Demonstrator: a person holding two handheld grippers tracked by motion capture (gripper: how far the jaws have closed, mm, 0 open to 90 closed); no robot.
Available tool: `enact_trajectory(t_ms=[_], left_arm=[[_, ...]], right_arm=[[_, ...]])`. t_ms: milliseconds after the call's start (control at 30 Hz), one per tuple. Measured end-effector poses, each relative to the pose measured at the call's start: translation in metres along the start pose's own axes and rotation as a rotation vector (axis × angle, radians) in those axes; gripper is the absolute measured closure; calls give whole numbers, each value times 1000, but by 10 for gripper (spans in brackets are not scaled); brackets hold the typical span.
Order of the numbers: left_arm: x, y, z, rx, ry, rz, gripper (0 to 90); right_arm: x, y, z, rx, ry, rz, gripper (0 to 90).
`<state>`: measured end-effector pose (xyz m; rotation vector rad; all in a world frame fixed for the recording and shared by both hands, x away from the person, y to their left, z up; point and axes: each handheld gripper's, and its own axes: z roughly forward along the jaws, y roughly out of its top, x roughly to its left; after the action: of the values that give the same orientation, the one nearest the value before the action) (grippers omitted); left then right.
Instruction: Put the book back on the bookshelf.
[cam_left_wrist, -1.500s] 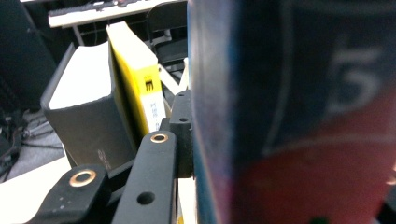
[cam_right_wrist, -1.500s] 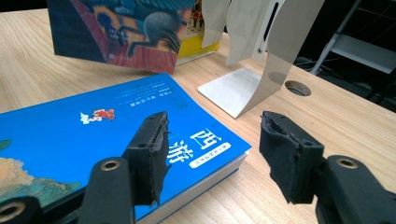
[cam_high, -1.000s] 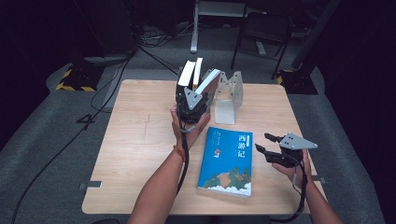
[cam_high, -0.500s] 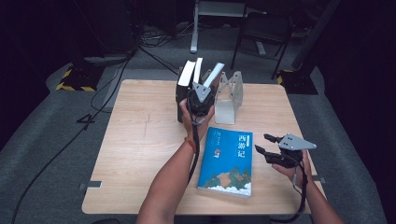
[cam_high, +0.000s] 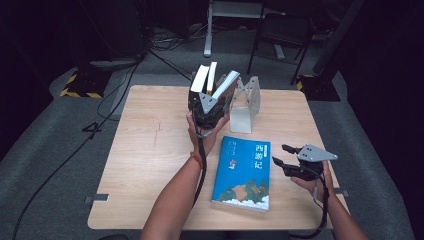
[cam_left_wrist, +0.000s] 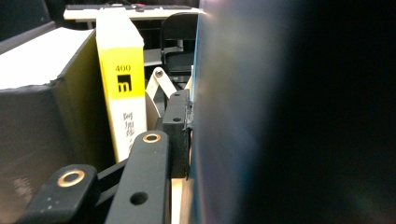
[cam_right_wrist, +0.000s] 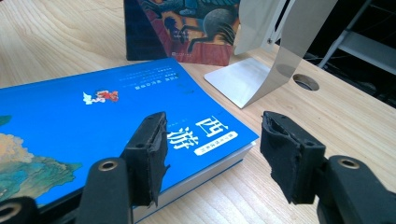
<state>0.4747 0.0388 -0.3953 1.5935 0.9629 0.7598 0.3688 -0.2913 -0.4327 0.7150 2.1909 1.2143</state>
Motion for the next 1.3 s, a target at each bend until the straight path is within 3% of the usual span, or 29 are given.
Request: enact_trajectory(t_ms=[100,200,300,467,667,767,900,1067,1300], left_arm=[[1,-10,-6,32,-22,41,643],[2,-17,-9,49,-32,50,645],[8,-27,-13,64,-61,29,685],[9,-26,-11,62,-54,6,731],[0,-25,4,41,-52,-46,737],[-9,-20,17,50,-62,-47,737],[-14,-16,33,54,-34,-43,735],[-9,-12,47,63,4,-41,732],[-5,-5,56,103,46,-2,704]], right_arm=[[0,-1,1,5,2,4,418],[1,-2,2,10,4,11,417],[2,-2,2,21,8,7,417],[2,-3,4,29,13,10,417],[6,-2,6,36,21,-6,416],[6,-3,6,36,25,-5,415],[5,-3,6,38,28,-6,415],[3,-5,5,34,35,-3,414],[2,-5,5,34,34,1,413]])
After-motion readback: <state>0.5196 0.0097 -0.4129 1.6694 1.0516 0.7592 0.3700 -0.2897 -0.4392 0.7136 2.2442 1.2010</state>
